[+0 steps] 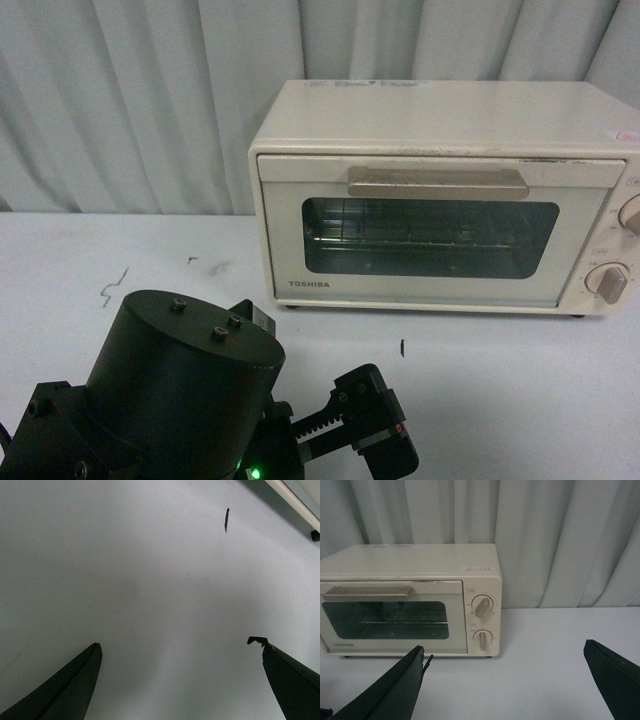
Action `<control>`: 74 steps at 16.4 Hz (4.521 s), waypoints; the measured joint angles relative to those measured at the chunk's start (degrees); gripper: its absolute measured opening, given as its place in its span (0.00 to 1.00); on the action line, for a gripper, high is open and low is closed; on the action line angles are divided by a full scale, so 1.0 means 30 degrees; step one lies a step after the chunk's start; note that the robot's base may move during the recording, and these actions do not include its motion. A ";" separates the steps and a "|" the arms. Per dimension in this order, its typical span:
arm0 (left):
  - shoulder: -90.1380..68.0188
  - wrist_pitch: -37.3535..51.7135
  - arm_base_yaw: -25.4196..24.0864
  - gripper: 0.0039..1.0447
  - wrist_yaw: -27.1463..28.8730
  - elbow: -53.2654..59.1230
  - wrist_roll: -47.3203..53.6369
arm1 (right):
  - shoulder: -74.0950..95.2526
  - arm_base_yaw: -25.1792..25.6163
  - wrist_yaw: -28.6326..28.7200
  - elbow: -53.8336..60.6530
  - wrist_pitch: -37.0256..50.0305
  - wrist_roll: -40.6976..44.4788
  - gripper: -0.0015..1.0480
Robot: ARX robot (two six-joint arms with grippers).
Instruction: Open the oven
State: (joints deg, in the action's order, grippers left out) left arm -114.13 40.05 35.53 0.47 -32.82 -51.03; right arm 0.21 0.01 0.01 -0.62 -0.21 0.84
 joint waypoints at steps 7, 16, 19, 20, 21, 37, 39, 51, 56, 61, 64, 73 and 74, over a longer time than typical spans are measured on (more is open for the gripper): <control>0.0000 0.0000 0.0000 0.94 0.0000 0.0000 0.0000 | 0.0000 0.0000 0.0000 0.0000 0.0000 0.0000 0.94; 0.0007 -0.0015 0.0000 0.94 0.0080 0.0000 0.0000 | 2.4196 0.0284 -0.1902 -0.8896 1.8950 1.2196 0.94; 0.0007 -0.0007 0.0000 0.94 0.0066 0.0000 0.0000 | 2.8771 -0.0823 -0.0423 -1.2495 1.7915 1.5038 0.94; 0.0007 -0.0007 0.0000 0.94 0.0066 0.0000 0.0000 | 2.9689 -0.1158 -0.0328 -1.3267 1.7551 1.5722 0.94; 0.0007 -0.0007 0.0000 0.94 0.0066 0.0000 0.0000 | 3.0483 -0.1545 -0.0204 -1.3945 1.7107 1.6269 0.93; 0.0022 -0.0015 0.0000 0.94 0.0066 0.0000 0.0000 | 3.1292 -0.5311 0.3577 -1.5373 0.9712 2.0538 0.02; 0.0022 -0.0015 0.0000 0.94 0.0066 0.0000 0.0000 | 3.1438 -0.5610 0.4102 -1.5373 0.9049 2.0553 0.02; 0.0022 -0.0015 0.0000 0.94 0.0066 0.0000 0.0000 | 3.3048 -0.5122 0.4896 -1.6371 0.8590 2.0604 0.02; 0.0022 -0.0015 0.0000 0.94 0.0073 0.0000 0.0000 | 3.3266 -0.4772 0.5391 -1.6750 0.7803 2.0240 0.02; 0.0022 -0.0029 0.0000 0.94 0.0073 0.0000 0.0000 | 3.2997 -0.4371 0.6601 -1.6946 0.6033 1.8513 0.02; 0.0022 -0.0029 0.0000 0.94 0.0066 0.0000 0.0000 | 3.3004 -0.4109 0.7074 -1.7070 0.5778 1.7850 0.02; 0.0022 -0.0044 0.0000 0.94 0.0080 0.0000 0.0000 | 3.2006 -0.3643 0.9872 -1.6517 0.2594 1.4702 0.02; 0.0022 -0.0044 0.0000 0.94 0.0073 0.0000 0.0000 | 3.1802 -0.3614 1.0309 -1.6415 0.2011 1.4316 0.02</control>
State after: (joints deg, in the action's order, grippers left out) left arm -114.06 39.92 35.53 0.69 -32.82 -51.03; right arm 95.61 -10.83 30.94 -49.87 5.82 43.79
